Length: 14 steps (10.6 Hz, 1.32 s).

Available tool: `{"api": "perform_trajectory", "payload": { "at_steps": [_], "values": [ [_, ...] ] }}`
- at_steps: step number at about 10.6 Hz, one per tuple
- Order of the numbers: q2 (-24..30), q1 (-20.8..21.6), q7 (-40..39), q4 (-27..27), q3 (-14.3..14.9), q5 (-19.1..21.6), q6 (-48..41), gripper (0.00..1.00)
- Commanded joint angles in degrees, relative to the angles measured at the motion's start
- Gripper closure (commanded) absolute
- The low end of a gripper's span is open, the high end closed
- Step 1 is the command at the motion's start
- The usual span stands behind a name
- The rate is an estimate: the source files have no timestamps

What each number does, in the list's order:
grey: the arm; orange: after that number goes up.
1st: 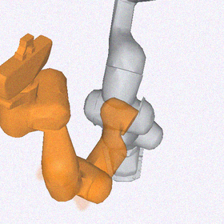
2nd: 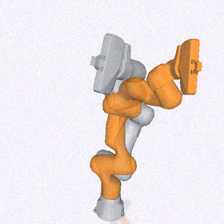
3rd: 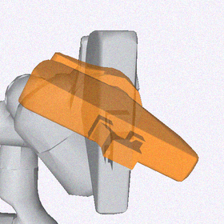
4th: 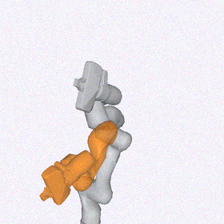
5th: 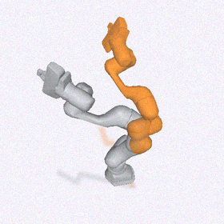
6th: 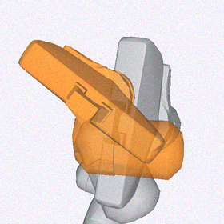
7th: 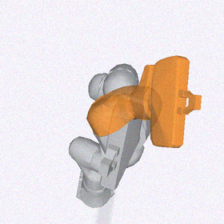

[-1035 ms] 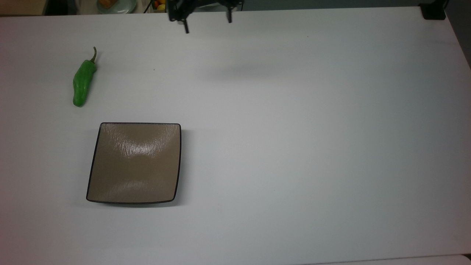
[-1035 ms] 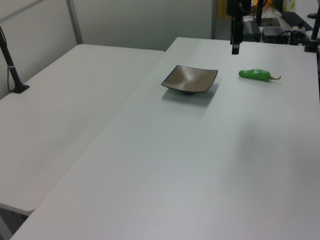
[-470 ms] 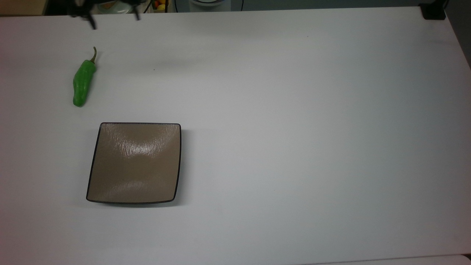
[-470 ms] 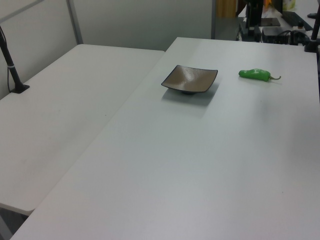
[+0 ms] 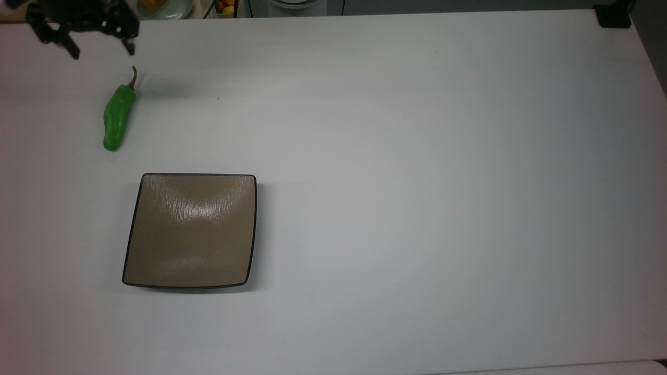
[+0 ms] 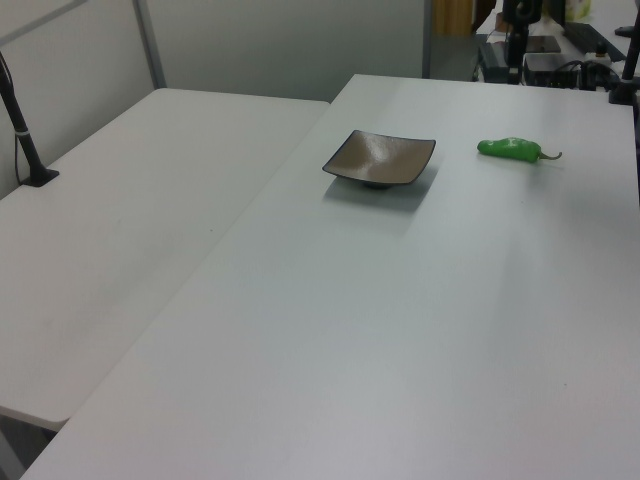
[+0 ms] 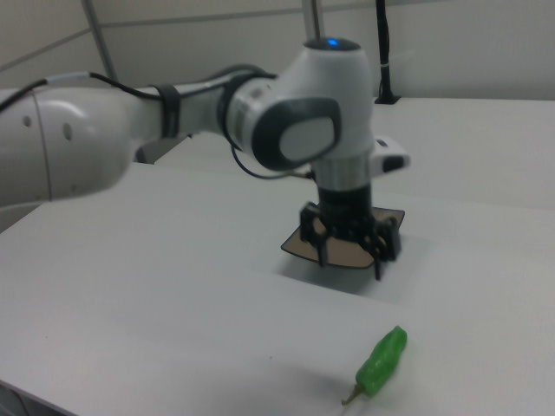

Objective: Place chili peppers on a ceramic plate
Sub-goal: 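Move the open gripper over the green chili pepper and lower it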

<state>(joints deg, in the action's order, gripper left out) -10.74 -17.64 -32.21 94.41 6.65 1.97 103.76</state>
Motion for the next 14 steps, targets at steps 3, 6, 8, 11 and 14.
{"api": "perform_trajectory", "payload": {
  "at_steps": [3,6,8,11,14],
  "values": [
    [-4.45,-3.01,0.22,4.90,0.12,0.32,8.82,0.00],
    [-6.57,-2.93,0.40,8.50,0.12,0.32,14.70,0.00],
    [-8.67,-2.84,1.27,9.74,0.12,0.41,17.69,0.00],
    [-10.09,-2.57,2.33,11.40,0.12,0.41,21.83,0.00],
    [-10.79,-2.40,2.33,12.73,0.12,0.32,24.03,0.00]
  ]
}}
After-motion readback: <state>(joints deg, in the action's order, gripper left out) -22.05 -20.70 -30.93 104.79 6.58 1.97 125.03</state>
